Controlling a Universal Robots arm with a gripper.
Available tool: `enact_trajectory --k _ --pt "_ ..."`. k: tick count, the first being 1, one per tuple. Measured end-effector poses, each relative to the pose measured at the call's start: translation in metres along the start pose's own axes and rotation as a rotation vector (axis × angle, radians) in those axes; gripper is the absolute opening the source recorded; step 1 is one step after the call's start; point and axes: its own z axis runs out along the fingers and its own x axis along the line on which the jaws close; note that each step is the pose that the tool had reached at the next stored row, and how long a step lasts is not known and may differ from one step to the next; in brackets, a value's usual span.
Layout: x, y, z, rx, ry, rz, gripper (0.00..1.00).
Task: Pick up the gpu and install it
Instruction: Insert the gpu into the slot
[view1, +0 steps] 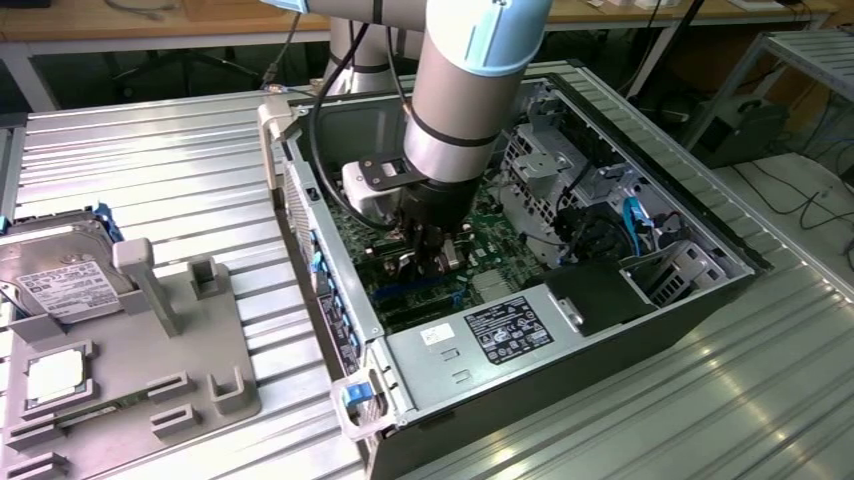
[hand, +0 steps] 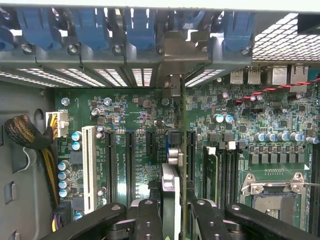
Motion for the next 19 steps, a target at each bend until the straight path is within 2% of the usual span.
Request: enact_trajectory --k 19 --pt "0.0001 0.0000 0.0020 0.0000 -0.0002 0.000 0.28"
